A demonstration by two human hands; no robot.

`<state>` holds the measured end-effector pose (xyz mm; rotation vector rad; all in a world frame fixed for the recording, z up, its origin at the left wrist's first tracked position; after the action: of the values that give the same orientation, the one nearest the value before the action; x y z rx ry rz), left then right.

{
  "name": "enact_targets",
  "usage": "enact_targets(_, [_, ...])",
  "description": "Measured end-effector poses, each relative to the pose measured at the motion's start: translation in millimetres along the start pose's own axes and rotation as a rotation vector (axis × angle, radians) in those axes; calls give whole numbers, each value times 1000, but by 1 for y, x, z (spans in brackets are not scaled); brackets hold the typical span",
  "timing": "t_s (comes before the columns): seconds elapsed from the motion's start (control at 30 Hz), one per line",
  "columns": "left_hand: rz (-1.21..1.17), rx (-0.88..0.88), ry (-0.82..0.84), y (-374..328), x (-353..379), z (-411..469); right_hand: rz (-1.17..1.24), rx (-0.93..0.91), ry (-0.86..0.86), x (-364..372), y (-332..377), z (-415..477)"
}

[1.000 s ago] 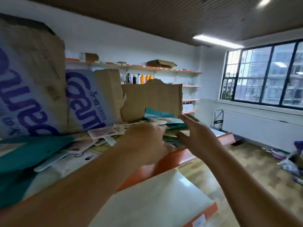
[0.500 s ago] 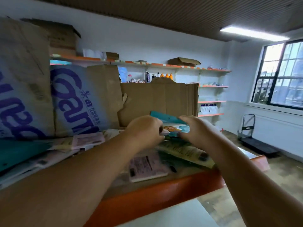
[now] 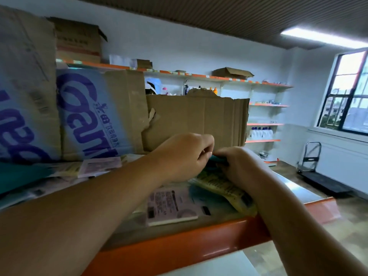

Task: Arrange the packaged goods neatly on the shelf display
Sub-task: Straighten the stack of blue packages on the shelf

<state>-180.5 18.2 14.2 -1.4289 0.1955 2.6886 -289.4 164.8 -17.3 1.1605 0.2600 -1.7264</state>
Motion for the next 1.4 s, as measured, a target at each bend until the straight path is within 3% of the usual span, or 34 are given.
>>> enact_targets(0.23, [-215, -84, 75, 14, 2, -2, 61, -23, -63, -13, 4, -6])
enact_targets(0.43, [-98, -160, 123, 26, 9, 0, 192, -145, -172, -20, 14, -16])
enact_targets(0.97, [136, -64, -104, 11, -29, -11, 81, -242, -349, -35, 41, -27])
enact_targets(1.13, [202, 5, -176, 13, -85, -52, -7, -341, -331, -58, 99, -39])
enact_targets(1.4, [348, 38, -265, 49, -204, -178, -71, -472, -294, -49, 251, -68])
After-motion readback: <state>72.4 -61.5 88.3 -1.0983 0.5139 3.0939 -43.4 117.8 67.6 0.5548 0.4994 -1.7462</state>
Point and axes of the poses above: each hand's wrist, its own z-axis towards the middle knuckle, its own x-axis out of the palm, y = z × x, the point moved 2 cm from there along z, towards the middle knuckle, and after that the axes turned 11 degrees about z, right-handed, at the moved point
